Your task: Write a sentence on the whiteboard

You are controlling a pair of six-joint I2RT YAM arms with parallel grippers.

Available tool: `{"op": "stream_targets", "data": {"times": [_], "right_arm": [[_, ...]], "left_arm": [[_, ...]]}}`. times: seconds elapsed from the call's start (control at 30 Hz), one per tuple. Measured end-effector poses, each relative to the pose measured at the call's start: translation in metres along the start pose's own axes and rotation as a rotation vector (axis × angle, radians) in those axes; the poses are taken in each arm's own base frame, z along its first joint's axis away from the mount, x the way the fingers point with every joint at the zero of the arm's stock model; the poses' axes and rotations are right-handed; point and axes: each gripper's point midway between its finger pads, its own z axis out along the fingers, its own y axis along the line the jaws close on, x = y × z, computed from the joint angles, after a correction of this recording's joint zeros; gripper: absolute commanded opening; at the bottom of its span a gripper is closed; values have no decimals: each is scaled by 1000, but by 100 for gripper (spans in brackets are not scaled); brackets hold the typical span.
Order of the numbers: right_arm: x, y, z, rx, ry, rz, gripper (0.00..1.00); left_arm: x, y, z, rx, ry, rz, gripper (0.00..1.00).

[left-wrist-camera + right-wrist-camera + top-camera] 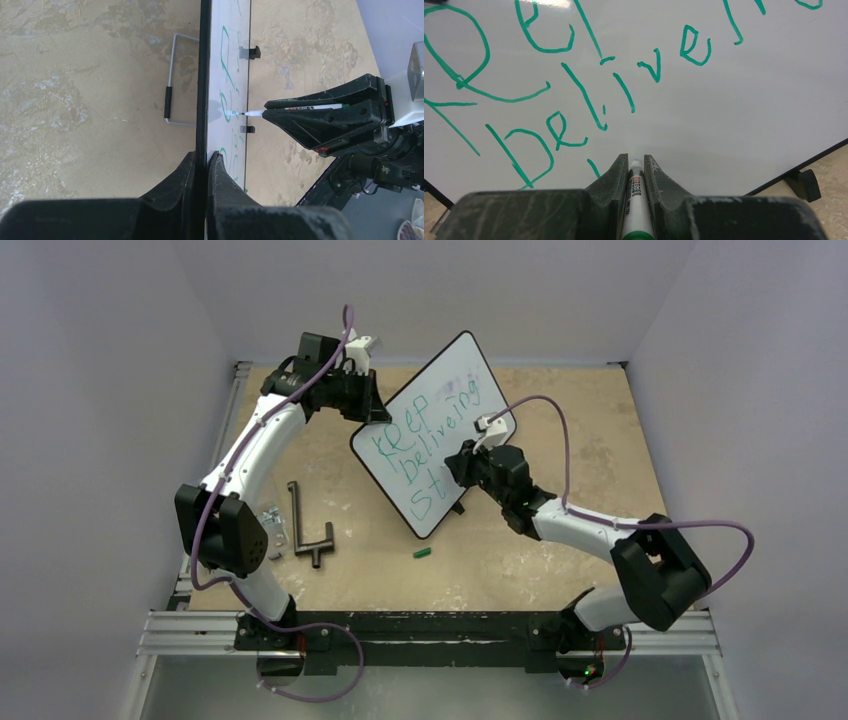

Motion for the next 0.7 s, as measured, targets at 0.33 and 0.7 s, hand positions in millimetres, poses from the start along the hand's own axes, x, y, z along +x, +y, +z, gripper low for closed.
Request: {"op": "stream_targets", "data": {"times": [0.33,0.7], "right_arm": [[-1,1,4,-19,-11,4,0],[26,-11,-5,-3,27,7,0]], "left_arm": [[-1,1,-1,-3,-4,3,0],[-1,1,-1,-2,-4,11,0]]}}
